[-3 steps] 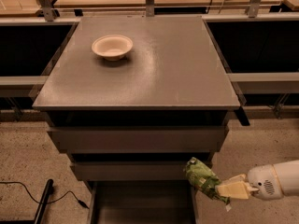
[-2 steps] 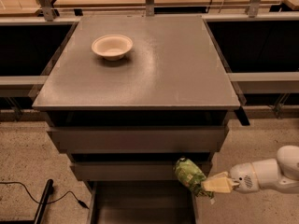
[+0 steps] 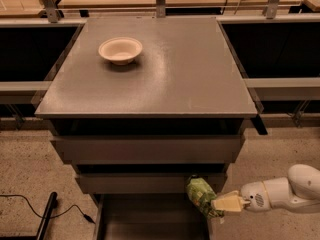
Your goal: Place green jalapeno chip bag into bottom drawer
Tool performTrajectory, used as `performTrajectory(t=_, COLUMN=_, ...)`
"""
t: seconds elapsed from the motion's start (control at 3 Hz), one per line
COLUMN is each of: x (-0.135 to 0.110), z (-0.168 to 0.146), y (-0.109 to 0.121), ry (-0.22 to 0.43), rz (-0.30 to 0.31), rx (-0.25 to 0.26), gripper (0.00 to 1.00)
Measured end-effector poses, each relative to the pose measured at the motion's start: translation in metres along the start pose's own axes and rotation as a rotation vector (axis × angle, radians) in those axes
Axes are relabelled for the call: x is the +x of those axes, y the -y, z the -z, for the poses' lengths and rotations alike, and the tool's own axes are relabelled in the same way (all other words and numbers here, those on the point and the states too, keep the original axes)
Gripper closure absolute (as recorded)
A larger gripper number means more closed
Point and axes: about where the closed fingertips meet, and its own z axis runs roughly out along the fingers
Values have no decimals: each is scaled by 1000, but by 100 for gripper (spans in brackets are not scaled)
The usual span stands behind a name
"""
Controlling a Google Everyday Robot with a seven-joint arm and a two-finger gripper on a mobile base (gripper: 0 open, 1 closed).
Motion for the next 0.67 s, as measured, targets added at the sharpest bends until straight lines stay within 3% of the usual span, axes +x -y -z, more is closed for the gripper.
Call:
performTrajectory(t=0.33, x=17, z=-21, y=37, ry=52, rz=-52, rx=11, gripper=100)
performTrajectory(t=0.67, x=66, z=-78, y=136, ry=105, rz=-162, rx=60, gripper=100)
